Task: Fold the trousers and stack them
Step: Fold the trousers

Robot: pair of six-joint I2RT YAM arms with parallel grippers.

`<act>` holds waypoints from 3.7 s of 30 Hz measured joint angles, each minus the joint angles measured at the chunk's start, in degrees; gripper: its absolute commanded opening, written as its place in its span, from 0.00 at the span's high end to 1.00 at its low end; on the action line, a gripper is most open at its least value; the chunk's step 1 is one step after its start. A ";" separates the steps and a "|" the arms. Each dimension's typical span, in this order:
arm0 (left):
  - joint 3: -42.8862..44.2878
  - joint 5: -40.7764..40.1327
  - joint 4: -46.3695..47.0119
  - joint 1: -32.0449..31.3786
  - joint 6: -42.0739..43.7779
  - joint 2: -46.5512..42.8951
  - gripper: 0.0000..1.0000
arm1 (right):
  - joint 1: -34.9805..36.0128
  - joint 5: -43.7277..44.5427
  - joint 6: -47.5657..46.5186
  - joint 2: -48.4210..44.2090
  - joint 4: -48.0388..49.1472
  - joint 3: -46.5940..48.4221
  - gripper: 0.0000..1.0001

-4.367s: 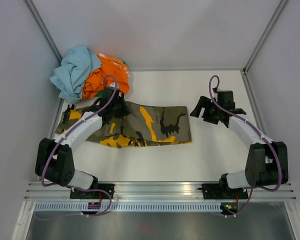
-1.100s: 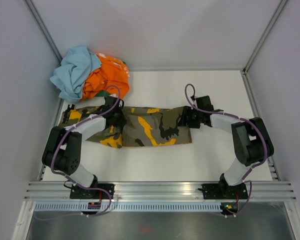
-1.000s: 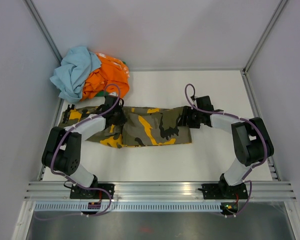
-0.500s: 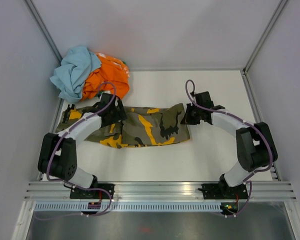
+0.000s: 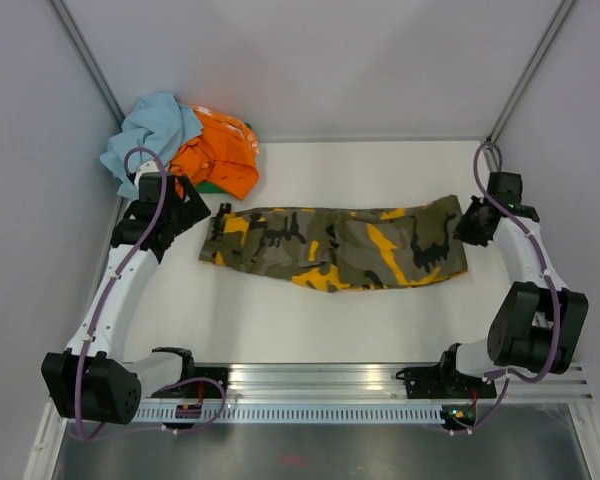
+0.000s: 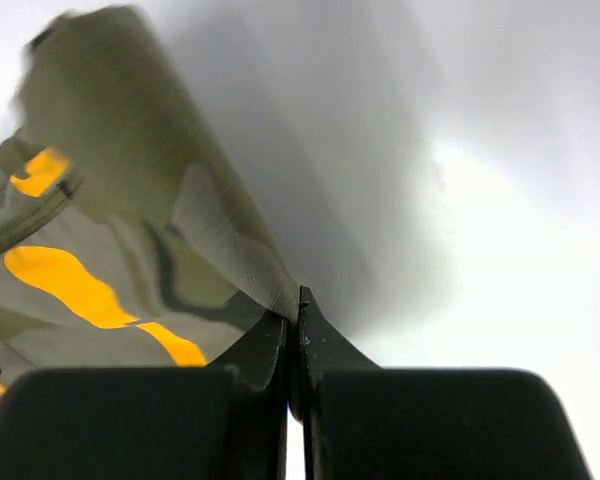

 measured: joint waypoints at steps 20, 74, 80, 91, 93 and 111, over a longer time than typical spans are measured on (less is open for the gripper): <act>-6.82 5.95 -1.29 4.87 -0.02 3.65 0.00 | 38.14 7.41 12.52 24.81 -11.56 41.18 1.00; -5.18 27.28 27.82 -7.39 -2.89 29.31 0.56 | 39.78 5.07 7.10 16.57 21.20 -0.50 0.27; -3.37 25.22 28.15 -7.02 -2.84 36.44 0.57 | 38.21 4.44 6.12 18.40 23.89 -1.68 0.22; -0.63 24.65 21.14 -7.26 1.57 30.80 0.29 | 34.42 2.86 3.41 13.25 14.14 5.22 0.05; -0.11 23.98 19.87 -7.23 2.19 27.04 0.27 | 32.74 1.70 2.99 12.07 13.73 7.85 0.04; -12.81 22.03 21.79 -13.25 2.54 17.29 0.56 | 30.86 -4.42 1.86 25.62 19.28 11.15 0.61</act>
